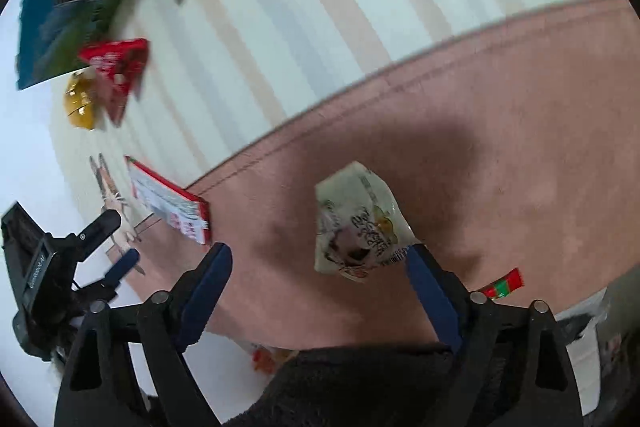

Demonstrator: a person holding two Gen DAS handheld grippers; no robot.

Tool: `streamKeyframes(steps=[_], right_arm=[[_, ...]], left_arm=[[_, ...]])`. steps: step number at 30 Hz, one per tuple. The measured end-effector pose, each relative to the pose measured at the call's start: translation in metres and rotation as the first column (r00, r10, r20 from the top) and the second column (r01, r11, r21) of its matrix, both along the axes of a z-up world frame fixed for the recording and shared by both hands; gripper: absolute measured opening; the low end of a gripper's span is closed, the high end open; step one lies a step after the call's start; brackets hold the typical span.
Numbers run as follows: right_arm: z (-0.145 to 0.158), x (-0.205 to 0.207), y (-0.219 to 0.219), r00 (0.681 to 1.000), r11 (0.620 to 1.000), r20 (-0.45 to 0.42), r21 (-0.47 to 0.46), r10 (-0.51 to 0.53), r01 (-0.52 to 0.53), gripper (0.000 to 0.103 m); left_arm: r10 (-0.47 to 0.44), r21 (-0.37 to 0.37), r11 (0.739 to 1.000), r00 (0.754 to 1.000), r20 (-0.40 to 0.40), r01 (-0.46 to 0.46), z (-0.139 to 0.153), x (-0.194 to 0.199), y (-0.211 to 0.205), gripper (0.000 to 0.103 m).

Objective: Organize snacks
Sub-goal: 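Grasp the red-white strip packet with left gripper while right grasps small white packet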

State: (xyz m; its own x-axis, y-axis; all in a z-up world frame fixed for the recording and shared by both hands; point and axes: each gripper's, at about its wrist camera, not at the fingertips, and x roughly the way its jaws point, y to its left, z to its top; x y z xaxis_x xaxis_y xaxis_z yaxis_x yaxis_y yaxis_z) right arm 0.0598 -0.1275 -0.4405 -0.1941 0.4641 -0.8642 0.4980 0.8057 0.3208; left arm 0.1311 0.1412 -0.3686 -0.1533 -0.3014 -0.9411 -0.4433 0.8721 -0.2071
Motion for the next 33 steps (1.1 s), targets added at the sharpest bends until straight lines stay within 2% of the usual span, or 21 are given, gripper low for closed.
streamKeyframes(steps=[4,5,6,10,14,20,24,31,33], right_arm=[[-0.01,0.001,0.009,0.999,0.997,-0.009,-0.064,0.032,-0.032,0.078],[-0.01,0.002,0.013,0.998,0.994,-0.003,-0.094,0.056,-0.056,0.062],[-0.01,0.004,0.016,0.996,0.988,-0.004,-0.127,0.085,-0.085,0.052],[-0.008,0.004,0.024,0.993,0.98,0.008,-0.16,0.121,-0.118,0.05],[0.001,0.007,0.031,0.989,0.976,0.031,-0.168,0.142,-0.135,0.041],[0.003,0.012,0.031,0.989,0.978,0.031,-0.156,0.143,-0.136,0.042],[-0.004,0.012,0.026,0.987,0.976,0.011,-0.151,0.161,-0.157,0.052],[-0.015,0.009,0.022,0.991,0.98,0.0,-0.149,0.136,-0.134,0.055],[-0.016,0.01,0.019,0.99,0.979,-0.003,-0.152,0.139,-0.138,0.055]], left_arm=[[0.014,0.004,1.0,1.0,-0.025,-0.014,-0.012,-0.001,0.001,0.093],[0.016,0.007,1.0,0.999,-0.029,-0.016,-0.014,0.001,0.0,0.093],[0.014,0.01,1.0,0.999,-0.031,-0.013,-0.016,0.002,-0.002,0.093],[0.007,0.014,1.0,0.999,-0.043,-0.006,-0.022,0.006,-0.01,0.093],[0.005,0.013,1.0,0.999,-0.052,-0.005,-0.026,0.011,-0.018,0.093],[-0.002,0.04,0.999,0.997,-0.082,0.005,-0.04,0.02,-0.029,0.093],[-0.013,0.058,0.998,0.993,-0.114,0.019,-0.057,0.025,-0.035,0.092],[-0.009,0.114,0.993,0.994,-0.11,0.022,-0.061,0.03,-0.044,0.092],[-0.037,0.15,0.988,0.996,-0.087,0.05,-0.06,0.038,-0.055,0.086]])
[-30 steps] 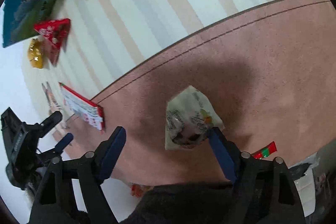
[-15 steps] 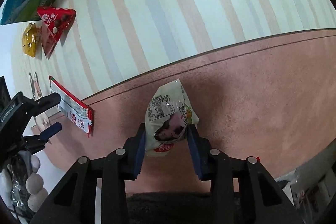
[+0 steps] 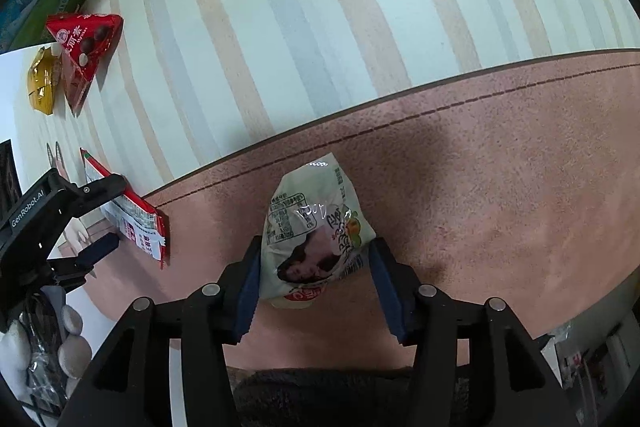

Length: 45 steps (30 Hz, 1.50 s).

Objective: Organize snacks
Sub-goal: 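Grasp the red-white strip packet with left gripper while right grasps small white packet, then carry both packets into the box and open both grippers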

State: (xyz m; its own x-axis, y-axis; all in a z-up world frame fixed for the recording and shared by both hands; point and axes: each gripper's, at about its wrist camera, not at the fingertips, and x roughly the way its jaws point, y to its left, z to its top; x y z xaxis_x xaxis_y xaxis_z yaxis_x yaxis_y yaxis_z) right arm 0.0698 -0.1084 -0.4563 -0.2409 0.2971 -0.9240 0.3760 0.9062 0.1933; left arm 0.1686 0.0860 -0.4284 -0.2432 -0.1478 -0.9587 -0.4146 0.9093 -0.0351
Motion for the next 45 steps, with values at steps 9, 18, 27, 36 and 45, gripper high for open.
streamKeyframes(steps=[9,18,27,36,45], right_arm=[[0.003,-0.001,0.013,0.999,0.999,0.032,-0.027,0.043,-0.042,0.049],[0.012,-0.007,0.032,0.995,0.997,0.073,-0.039,0.069,-0.066,0.045],[0.023,-0.001,0.042,0.991,0.997,0.113,-0.023,0.077,-0.075,0.04],[0.044,0.011,0.04,0.983,0.995,0.154,-0.002,0.096,-0.097,0.039],[0.11,0.035,0.031,0.954,0.994,0.288,0.047,0.085,-0.103,0.039]], left_arm=[[-0.164,0.052,0.986,0.984,0.066,0.161,0.009,0.013,-0.034,0.061],[-0.171,0.022,0.985,0.982,0.078,0.17,0.017,0.012,-0.035,0.052],[-0.214,-0.016,0.976,0.969,0.126,0.218,0.04,0.001,-0.055,0.051],[-0.263,-0.036,0.961,0.946,0.189,0.274,0.079,-0.005,-0.054,0.051],[-0.291,-0.058,0.946,0.912,0.29,0.32,0.143,0.004,-0.047,0.051]])
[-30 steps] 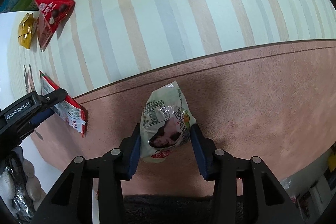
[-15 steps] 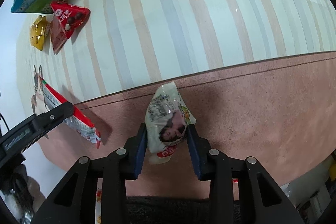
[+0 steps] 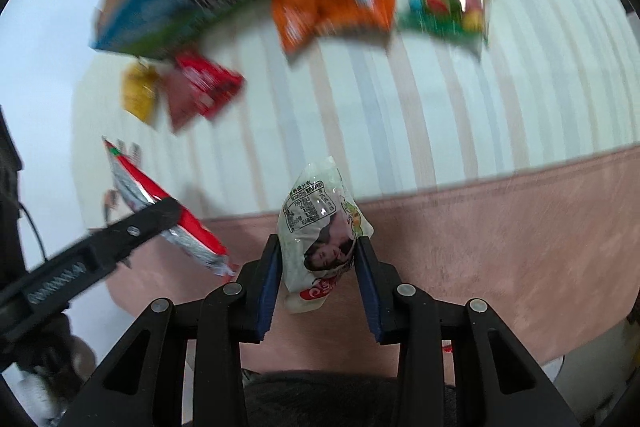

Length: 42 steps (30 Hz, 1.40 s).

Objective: Organize snacks
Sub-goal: 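Carry both packets into the box and open both grippers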

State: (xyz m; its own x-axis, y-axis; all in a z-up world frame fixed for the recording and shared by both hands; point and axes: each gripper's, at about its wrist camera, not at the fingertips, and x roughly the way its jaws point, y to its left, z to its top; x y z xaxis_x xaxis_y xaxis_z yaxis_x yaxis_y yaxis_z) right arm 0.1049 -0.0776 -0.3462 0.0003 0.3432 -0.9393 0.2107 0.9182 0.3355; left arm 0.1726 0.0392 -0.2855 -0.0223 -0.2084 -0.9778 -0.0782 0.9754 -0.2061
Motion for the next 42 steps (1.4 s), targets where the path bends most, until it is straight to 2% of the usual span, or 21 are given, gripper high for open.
streamKeyframes(steps=[6,9,13,17,21,26,32,35,37,38,39,40,42], right_arm=[[0.078,0.042,-0.022,0.987,0.999,0.162,0.047,-0.008,0.0,0.039],[0.114,0.07,-0.032,0.971,0.998,0.24,0.065,-0.016,0.001,0.039],[0.139,0.111,-0.041,0.953,0.999,0.303,0.047,-0.019,0.005,0.039],[0.133,0.151,-0.05,0.952,0.999,0.304,0.027,-0.034,0.027,0.039],[0.108,0.186,-0.063,0.96,0.999,0.277,0.001,-0.047,0.049,0.039],[0.08,0.212,-0.079,0.968,0.997,0.242,-0.031,-0.058,0.067,0.039],[0.057,0.228,-0.087,0.985,0.997,0.164,-0.052,-0.045,0.054,0.041],[0.055,0.23,-0.086,0.987,0.994,0.158,-0.099,-0.02,0.036,0.05],[0.057,0.231,-0.085,0.986,0.993,0.164,-0.116,-0.006,0.026,0.058],[0.058,0.231,-0.085,0.986,0.992,0.167,-0.124,-0.005,0.026,0.067],[0.059,0.232,-0.086,0.986,0.991,0.169,-0.131,-0.004,0.026,0.077],[0.06,0.232,-0.086,0.985,0.99,0.17,-0.138,-0.001,0.024,0.081],[0.063,0.232,-0.088,0.985,0.99,0.173,-0.136,-0.005,0.029,0.086]], left_arm=[[-0.038,-0.056,0.997,0.991,0.132,0.045,0.077,0.049,-0.006,0.051],[-0.048,-0.067,0.996,0.979,0.197,0.062,0.101,0.082,-0.011,0.051],[-0.058,-0.071,0.995,0.971,0.231,0.076,0.107,0.135,-0.025,0.051],[-0.069,-0.073,0.994,0.972,0.223,0.087,0.1,0.185,-0.037,0.051],[-0.081,-0.092,0.991,0.983,0.168,0.097,0.08,0.221,-0.053,0.051],[-0.103,-0.111,0.987,0.989,0.108,0.115,0.058,0.246,-0.075,0.051],[-0.132,-0.065,0.989,0.99,0.053,0.136,0.036,0.257,-0.09,0.053],[-0.151,-0.023,0.988,0.987,0.054,0.153,0.028,0.256,-0.093,0.053],[-0.135,-0.034,0.99,0.99,0.046,0.137,0.024,0.255,-0.091,0.054],[-0.13,-0.043,0.99,0.991,0.041,0.131,0.023,0.254,-0.089,0.056],[-0.123,-0.046,0.991,0.991,0.048,0.125,0.024,0.252,-0.087,0.059],[-0.121,-0.048,0.991,0.991,0.063,0.124,0.025,0.251,-0.085,0.062],[-0.118,-0.047,0.991,0.989,0.086,0.122,0.03,0.249,-0.082,0.075]])
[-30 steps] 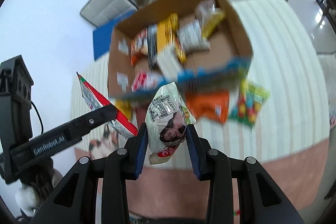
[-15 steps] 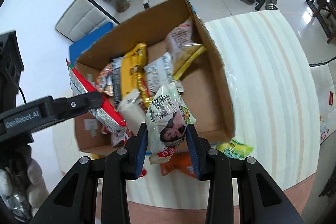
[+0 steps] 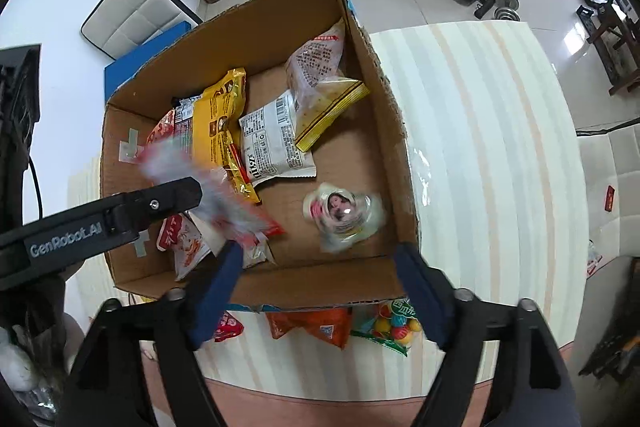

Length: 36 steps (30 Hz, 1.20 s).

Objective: Organize snacks
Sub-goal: 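Carry both packets into the box and open both grippers, then grasp the red triangle snack with left gripper while right grasps green candy bag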

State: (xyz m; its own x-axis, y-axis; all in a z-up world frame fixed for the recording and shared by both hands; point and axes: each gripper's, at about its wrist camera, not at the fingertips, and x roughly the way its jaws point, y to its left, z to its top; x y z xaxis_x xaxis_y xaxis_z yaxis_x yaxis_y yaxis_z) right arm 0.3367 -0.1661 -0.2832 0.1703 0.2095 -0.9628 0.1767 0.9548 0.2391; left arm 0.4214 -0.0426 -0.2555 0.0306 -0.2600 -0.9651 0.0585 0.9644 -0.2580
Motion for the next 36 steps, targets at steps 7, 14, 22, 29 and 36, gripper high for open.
streamKeyframes(steps=[7,14,22,29,36], right_arm=[[0.015,-0.009,0.001,1.0,1.0,0.02,-0.018,0.001,-0.001,0.09],[0.033,-0.04,0.006,0.998,0.999,0.068,-0.03,0.02,-0.018,0.092],[0.006,-0.099,-0.006,0.997,0.998,0.052,0.021,-0.06,0.059,0.092],[-0.055,-0.12,-0.032,0.984,0.985,-0.05,0.025,-0.171,0.172,0.092],[-0.095,-0.128,-0.05,0.966,0.969,-0.095,0.037,-0.241,0.245,0.092]], left_arm=[[-0.018,-0.014,1.0,0.998,0.067,0.019,0.019,-0.009,0.007,0.096],[-0.033,0.037,0.999,0.973,0.228,0.026,0.047,-0.047,0.02,0.097],[0.112,0.096,0.985,0.958,0.266,-0.141,0.028,-0.123,0.081,0.097],[0.258,0.076,0.961,0.962,0.09,-0.265,-0.051,-0.154,0.118,0.097],[0.212,0.106,0.97,0.974,0.083,-0.22,-0.085,-0.157,0.094,0.096]])
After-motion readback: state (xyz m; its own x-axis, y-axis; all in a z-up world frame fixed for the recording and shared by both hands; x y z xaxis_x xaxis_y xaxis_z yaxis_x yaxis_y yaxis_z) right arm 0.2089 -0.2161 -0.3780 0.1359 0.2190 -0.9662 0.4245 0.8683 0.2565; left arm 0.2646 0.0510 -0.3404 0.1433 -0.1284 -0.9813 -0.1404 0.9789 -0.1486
